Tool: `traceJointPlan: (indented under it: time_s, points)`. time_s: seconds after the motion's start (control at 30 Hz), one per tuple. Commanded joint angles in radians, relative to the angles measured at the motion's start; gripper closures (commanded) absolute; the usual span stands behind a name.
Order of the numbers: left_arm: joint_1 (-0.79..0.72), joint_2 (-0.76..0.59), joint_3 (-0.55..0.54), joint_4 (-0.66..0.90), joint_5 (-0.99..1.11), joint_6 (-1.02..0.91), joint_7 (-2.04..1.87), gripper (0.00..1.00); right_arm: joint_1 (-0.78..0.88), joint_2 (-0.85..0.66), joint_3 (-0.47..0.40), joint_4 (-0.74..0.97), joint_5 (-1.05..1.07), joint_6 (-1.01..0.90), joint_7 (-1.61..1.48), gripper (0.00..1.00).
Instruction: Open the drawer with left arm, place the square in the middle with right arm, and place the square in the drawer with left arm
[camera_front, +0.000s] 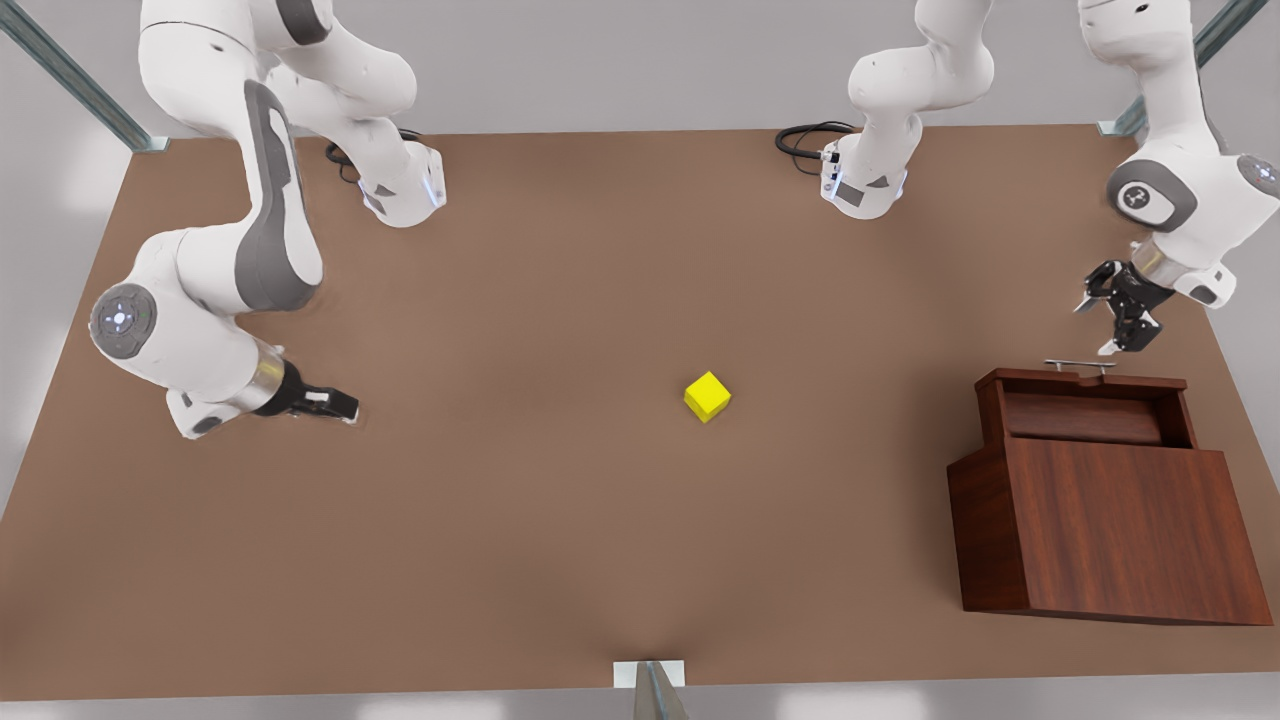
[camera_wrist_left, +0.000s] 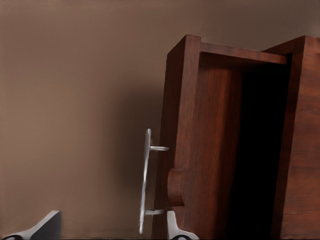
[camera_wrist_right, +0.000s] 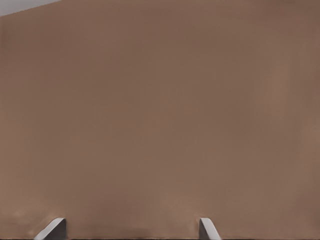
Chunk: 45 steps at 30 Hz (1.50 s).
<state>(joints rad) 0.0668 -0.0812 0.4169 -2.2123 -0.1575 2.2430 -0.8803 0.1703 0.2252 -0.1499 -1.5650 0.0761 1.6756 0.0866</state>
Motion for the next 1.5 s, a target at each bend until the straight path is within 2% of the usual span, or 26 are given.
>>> traceJointPlan:
  time_s: [0.0,0.03,0.1,0.13,0.17,0.2,0.23,0.27,0.33,0.43,0.63,0.73,0.87,1.03,1.47]
  points:
    - [-0.042,0.008,-0.012,0.042,0.147,-0.039,0.032,0.00,-0.011,0.000,-0.020,0.017,-0.009,-0.030,-0.037,0.00]
    - [-0.080,0.038,-0.032,0.141,0.130,-0.126,0.222,0.00,-0.060,-0.001,-0.013,0.036,-0.041,-0.043,-0.134,0.00]
    - [-0.140,0.178,-0.095,0.400,0.090,-0.287,0.414,0.00,-0.149,0.003,0.089,0.056,-0.059,-0.030,-0.123,0.00]
    - [-0.157,0.258,-0.136,0.560,0.039,-0.399,0.500,0.00,-0.138,0.031,0.089,0.088,-0.068,0.016,-0.125,0.00]
    - [-0.194,0.330,-0.176,0.663,0.039,-0.416,0.541,0.00,-0.138,0.051,0.087,0.134,-0.068,0.010,-0.123,0.00]
    - [-0.209,0.377,-0.240,0.750,0.047,-0.436,0.552,0.00,-0.146,0.052,0.087,0.134,-0.067,0.015,-0.120,0.00]
    - [-0.212,0.382,-0.337,0.770,0.050,-0.439,0.554,0.00,-0.147,0.055,0.087,0.134,-0.064,0.016,-0.120,0.00]
    - [-0.237,0.390,-0.398,0.775,0.084,-0.439,0.555,0.00,-0.149,0.060,0.085,0.140,-0.067,0.081,-0.131,0.00]
    - [-0.294,0.413,-0.467,0.775,0.099,-0.441,0.644,0.00,-0.153,0.074,0.084,0.140,-0.056,0.093,-0.122,0.00]
    - [-0.441,0.489,-0.471,0.773,0.098,-0.424,0.952,0.00,-0.150,0.088,0.084,0.143,-0.042,0.105,-0.123,0.00]
    - [-0.639,0.612,-0.469,0.760,0.104,-0.220,1.063,0.00,-0.149,0.088,0.084,0.209,-0.041,0.104,-0.120,0.00]
    - [-0.673,0.669,-0.471,0.758,0.104,-0.192,1.181,0.00,-0.147,0.089,0.084,0.214,-0.042,0.104,-0.120,0.00]
    - [-0.679,0.571,-0.471,0.464,0.134,0.039,1.199,0.00,-0.150,0.091,0.084,0.214,-0.041,0.105,-0.120,0.00]
    - [-0.713,0.548,-0.466,0.319,0.141,0.181,1.195,0.00,-0.155,0.091,0.084,0.214,-0.041,0.105,-0.120,0.00]
    - [-0.719,0.577,-0.434,0.258,0.217,0.245,1.178,0.00,-0.157,0.091,0.084,0.218,-0.039,0.113,-0.120,0.00]
